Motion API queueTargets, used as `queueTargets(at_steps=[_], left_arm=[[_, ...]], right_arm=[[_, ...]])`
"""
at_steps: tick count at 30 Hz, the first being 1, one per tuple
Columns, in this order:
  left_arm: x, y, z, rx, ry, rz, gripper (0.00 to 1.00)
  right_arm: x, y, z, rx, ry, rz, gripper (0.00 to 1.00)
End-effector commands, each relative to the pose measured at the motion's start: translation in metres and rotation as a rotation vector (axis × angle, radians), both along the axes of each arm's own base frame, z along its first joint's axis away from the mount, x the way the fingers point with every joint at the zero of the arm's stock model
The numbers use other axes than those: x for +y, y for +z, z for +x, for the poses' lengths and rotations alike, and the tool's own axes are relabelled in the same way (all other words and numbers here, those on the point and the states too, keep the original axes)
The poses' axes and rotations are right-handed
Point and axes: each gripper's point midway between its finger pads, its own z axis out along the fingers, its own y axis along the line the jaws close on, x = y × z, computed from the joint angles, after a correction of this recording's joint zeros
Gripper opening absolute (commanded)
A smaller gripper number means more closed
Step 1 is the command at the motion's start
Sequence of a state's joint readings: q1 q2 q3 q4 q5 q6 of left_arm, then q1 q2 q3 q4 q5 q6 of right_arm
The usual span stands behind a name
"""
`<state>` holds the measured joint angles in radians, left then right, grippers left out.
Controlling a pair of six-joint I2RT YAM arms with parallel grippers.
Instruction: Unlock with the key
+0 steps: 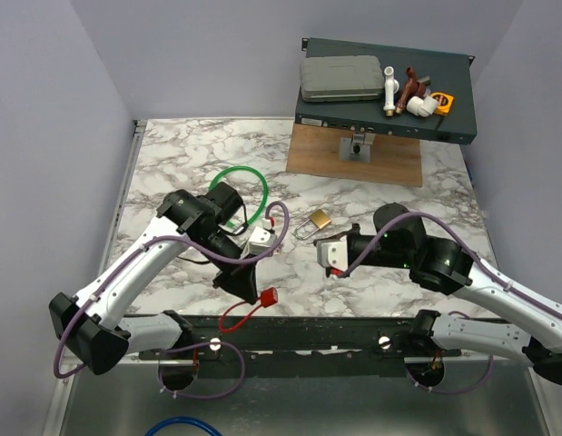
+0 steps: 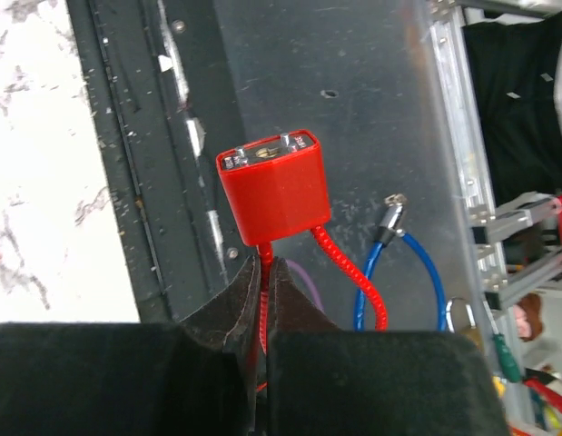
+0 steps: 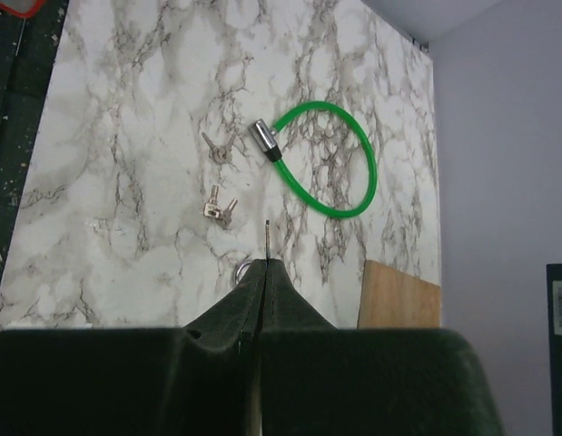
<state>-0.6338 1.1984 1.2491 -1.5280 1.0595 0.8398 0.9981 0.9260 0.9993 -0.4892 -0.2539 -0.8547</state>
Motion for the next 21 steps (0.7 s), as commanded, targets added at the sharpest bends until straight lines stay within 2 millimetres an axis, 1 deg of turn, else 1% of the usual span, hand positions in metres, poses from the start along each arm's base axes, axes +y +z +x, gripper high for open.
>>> queueTargets(at_steps=[1,3,5,9,12,16,21], left_arm=[[-0.007,0.01,-0.013,0.213,-0.004,-0.044,0.0],[-0.011,0.007,-0.009,0.244,0.003,-0.026,0.0],[-0.013,0.003,-0.004,0.266,0.008,0.001,0.0],[-0.012,-0.005,-0.002,0.253,-0.005,0.016,0.0],[-0.008,-0.015,-0.002,0.252,-0.009,0.049,0.0],[-0.008,-0.02,0.002,0.256,-0.004,0.078,0.0],[-0.011,-0.03,0.009,0.305,-0.003,0.127,0.0]], right_arm=[[0.0,-0.01,-0.017,-0.077,0.108,-0.058,0.01],[0.002,-0.021,-0.022,-0.085,0.139,-0.1,0.01],[0.006,-0.026,-0.027,-0.082,0.162,-0.121,0.01],[0.012,-0.033,-0.033,-0.074,0.194,-0.156,0.01],[0.015,-0.039,-0.043,-0.061,0.228,-0.185,0.01],[0.016,-0.047,-0.055,-0.058,0.266,-0.227,0.01],[0.022,-0.044,-0.064,-0.07,0.295,-0.24,0.01]])
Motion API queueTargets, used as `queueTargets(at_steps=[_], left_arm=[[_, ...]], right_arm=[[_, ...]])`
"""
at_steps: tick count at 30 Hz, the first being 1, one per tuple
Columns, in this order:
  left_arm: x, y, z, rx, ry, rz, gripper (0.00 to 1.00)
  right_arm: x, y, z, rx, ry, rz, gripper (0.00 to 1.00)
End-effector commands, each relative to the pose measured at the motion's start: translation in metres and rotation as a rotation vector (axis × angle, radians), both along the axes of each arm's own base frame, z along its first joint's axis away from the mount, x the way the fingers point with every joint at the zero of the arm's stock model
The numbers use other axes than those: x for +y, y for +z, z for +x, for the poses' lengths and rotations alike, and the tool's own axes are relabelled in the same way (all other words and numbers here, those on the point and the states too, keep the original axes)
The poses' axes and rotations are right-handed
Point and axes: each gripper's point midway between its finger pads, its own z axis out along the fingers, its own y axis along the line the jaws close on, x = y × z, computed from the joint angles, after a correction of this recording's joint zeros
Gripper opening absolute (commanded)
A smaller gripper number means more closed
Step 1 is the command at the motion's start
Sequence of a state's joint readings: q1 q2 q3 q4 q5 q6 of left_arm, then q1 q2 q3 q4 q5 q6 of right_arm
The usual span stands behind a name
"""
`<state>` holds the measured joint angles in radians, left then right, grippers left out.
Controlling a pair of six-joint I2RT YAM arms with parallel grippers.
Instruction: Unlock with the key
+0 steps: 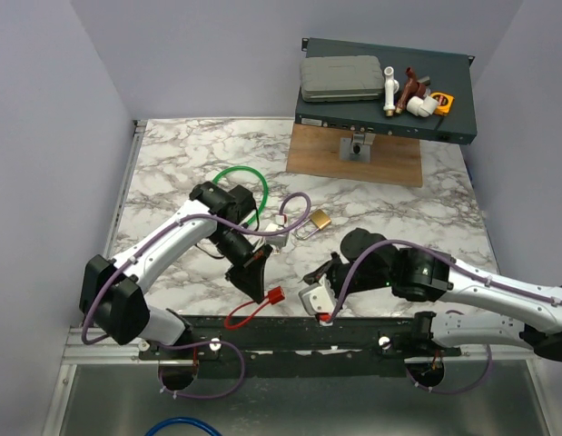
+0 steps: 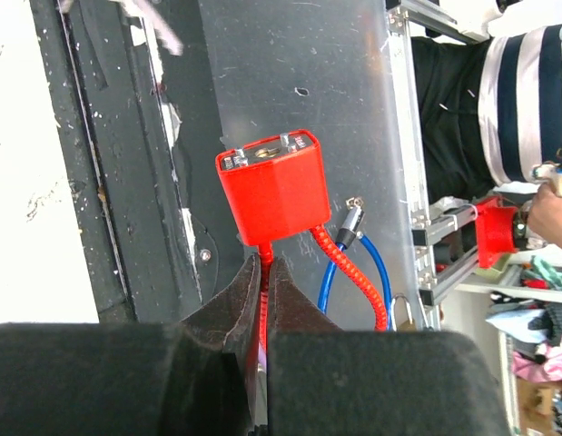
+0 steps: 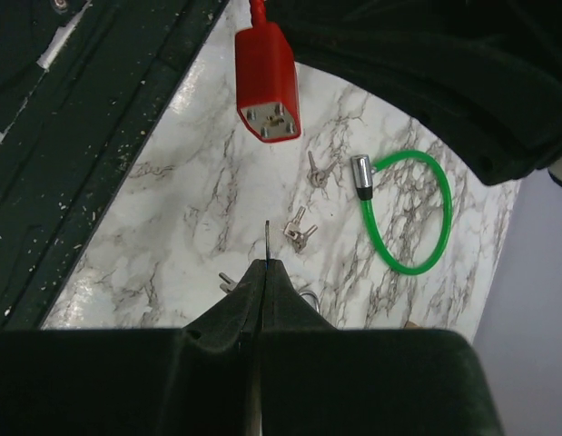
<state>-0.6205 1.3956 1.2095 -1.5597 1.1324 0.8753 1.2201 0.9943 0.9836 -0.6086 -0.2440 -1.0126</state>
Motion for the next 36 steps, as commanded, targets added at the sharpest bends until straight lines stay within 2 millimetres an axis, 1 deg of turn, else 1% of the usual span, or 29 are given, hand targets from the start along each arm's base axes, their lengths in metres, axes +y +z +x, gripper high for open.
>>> queueTargets(at_steps=[1,8,11,18,23,28,36], left_arm=[[0.001,-0.005,0.001,0.075,-0.006,0.047,0.0],[-0.002,-0.006,0.005,0.071,-0.016,0.045,0.0],[-0.003,-0.005,0.004,0.065,-0.023,0.037,0.0],[-0.001,-0.007,0.0,0.045,-0.041,0.018,0.0],[-0.003,-0.002,0.002,0.009,-0.05,-0.007,0.0],[-0.006,0.002,0.004,0.005,-0.051,-0.018,0.0],[-0.009,0.007,0.004,-0.003,-0.057,-0.023,0.0]], right_arm=[[0.002,0.004,-0.004,-0.025,0.014,-0.032,0.01],[0.014,0.005,-0.009,-0.061,0.045,-0.032,0.01],[0.017,0.003,-0.009,-0.072,0.051,-0.028,0.01],[0.022,0.009,-0.015,-0.092,0.081,0.004,0.01],[0.025,0.009,-0.019,-0.083,0.099,0.016,0.01],[0.029,0.014,-0.02,-0.094,0.106,0.03,0.01],[0.029,0.013,-0.022,-0.093,0.112,0.03,0.01]])
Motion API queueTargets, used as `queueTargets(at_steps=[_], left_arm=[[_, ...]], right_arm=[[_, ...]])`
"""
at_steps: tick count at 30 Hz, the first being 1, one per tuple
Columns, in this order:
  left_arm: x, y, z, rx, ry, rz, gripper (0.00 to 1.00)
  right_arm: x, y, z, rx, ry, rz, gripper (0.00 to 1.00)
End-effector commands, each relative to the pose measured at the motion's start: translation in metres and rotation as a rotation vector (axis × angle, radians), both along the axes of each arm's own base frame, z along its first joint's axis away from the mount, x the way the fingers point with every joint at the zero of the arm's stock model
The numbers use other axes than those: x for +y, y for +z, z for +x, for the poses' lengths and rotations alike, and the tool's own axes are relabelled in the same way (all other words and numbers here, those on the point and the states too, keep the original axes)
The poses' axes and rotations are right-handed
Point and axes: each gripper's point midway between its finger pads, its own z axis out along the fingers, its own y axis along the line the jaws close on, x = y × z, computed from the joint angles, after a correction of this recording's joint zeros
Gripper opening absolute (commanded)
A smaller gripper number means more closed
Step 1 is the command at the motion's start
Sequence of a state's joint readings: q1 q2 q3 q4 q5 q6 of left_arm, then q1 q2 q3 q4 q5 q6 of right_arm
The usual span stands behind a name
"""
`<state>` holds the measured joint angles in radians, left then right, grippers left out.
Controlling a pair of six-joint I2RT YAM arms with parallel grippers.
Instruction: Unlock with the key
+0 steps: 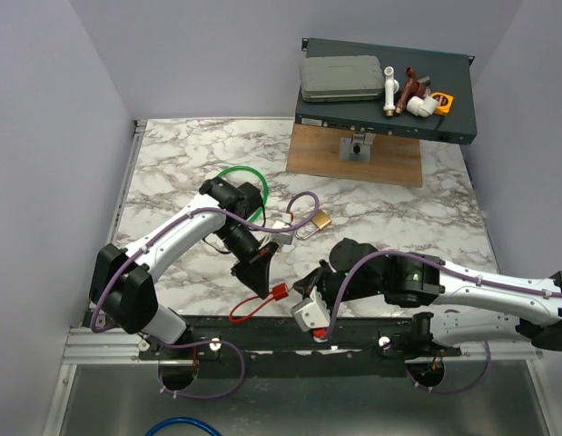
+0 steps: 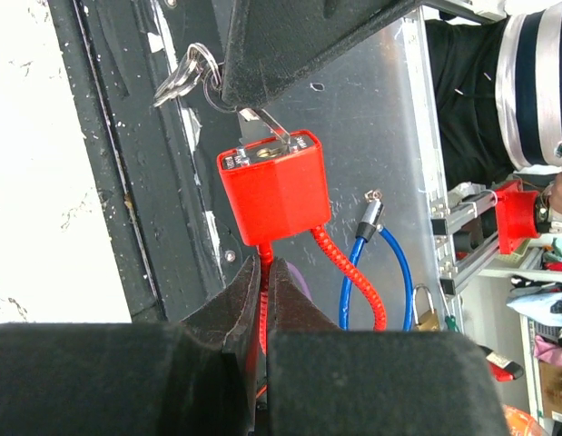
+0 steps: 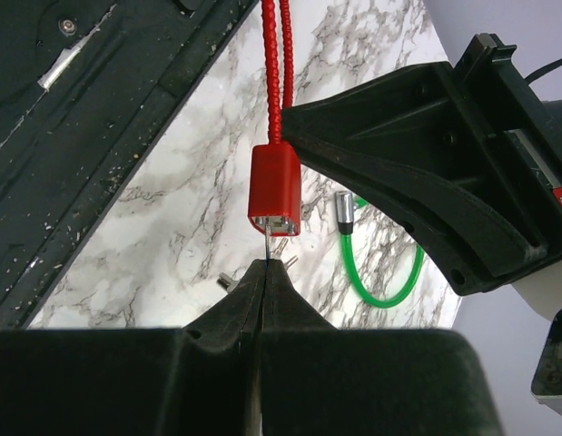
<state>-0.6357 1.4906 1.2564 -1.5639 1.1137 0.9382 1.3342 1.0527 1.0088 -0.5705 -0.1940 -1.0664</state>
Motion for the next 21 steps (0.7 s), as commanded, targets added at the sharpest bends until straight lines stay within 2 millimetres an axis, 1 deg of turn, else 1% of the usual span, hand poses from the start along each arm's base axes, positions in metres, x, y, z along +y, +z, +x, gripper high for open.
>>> queueTargets(at_steps=[1,13,21], left_arm=[[0.0,0.0171,-0.009,0.01,-0.012,-0.028,0.0],[-0.0035,0.0201,-0.0072,0.016,-0.011,-0.035,0.0],[-0.0008,0.0102,-0.0048,0.035,-0.008,0.029,0.0]], right_arm=[[0.0059,0.0117,-0.0017,-0.018,0.01,0.039,0.01],[0.0094,0.0069,-0.0079,-0.031,0.025,0.026,0.01],[0.0038,0.0122,-0.0057,-0.055,0.007,0.017,0.01]])
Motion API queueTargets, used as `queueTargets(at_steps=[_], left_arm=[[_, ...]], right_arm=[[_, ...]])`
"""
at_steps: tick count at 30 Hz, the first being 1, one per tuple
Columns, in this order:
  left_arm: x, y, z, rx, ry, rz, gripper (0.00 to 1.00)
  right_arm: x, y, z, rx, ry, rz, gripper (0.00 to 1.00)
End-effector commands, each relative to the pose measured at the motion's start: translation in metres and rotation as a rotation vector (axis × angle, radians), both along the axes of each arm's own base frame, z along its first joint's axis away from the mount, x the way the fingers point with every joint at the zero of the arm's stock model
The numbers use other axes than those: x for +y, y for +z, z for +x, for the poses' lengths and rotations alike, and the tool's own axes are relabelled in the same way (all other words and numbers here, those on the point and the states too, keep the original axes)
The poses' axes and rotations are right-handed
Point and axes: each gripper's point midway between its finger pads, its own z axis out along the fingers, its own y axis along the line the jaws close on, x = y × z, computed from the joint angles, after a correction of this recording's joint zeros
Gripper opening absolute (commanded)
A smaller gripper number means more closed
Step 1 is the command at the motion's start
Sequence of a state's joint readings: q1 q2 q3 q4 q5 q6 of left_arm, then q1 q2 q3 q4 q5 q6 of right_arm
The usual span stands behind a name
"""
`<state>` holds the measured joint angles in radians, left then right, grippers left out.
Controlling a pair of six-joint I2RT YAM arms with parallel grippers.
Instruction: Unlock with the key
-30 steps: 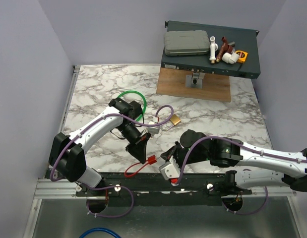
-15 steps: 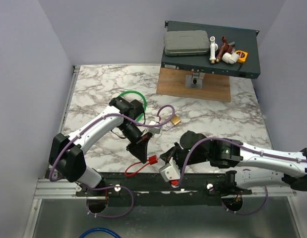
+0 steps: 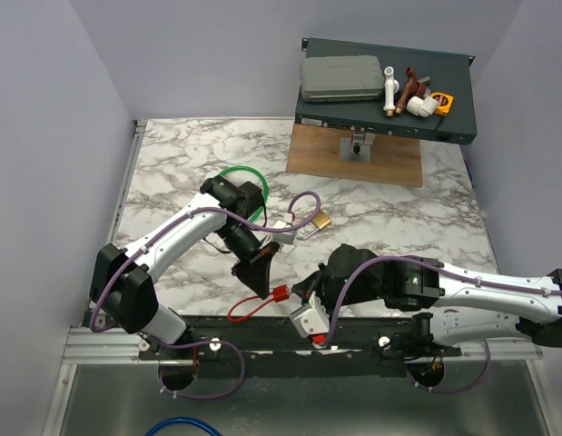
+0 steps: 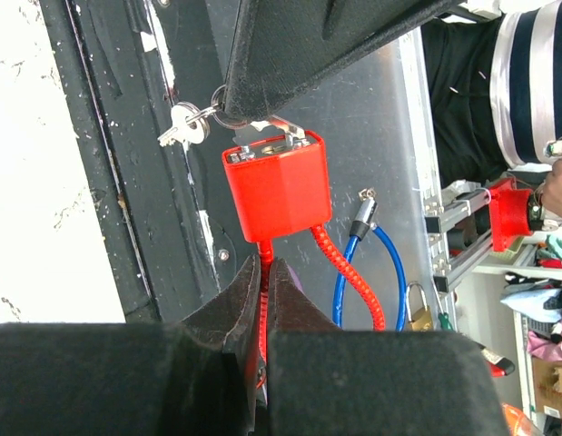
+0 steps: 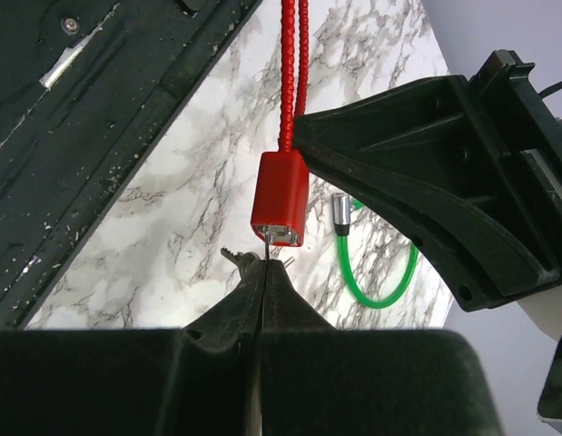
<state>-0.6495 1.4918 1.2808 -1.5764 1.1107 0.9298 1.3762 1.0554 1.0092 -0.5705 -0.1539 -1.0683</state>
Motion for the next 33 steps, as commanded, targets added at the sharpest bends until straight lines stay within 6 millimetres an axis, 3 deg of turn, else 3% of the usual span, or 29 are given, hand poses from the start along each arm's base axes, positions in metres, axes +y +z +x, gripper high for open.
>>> queueTargets(at_steps=[1,11,24,30,33], left_arm=[[0.001,0.005,-0.003,0.042,0.005,0.03,0.0],[0.002,-0.002,-0.001,0.063,0.013,0.084,0.0],[0.0,0.003,0.002,0.058,0.02,0.067,0.0],[0.008,-0.011,0.005,0.028,0.015,0.13,0.0],[0.011,-0.027,0.019,-0.048,0.029,0.205,0.0]], right_arm=[[0.001,0.012,0.001,-0.033,-0.003,0.019,0.01],[-0.006,0.009,0.002,-0.05,-0.033,-0.015,0.01],[-0.012,-0.002,0.0,-0.032,-0.059,-0.067,0.01],[-0.02,-0.006,0.008,-0.02,-0.141,-0.072,0.01],[-0.023,-0.009,0.013,0.018,-0.229,-0.05,0.01]])
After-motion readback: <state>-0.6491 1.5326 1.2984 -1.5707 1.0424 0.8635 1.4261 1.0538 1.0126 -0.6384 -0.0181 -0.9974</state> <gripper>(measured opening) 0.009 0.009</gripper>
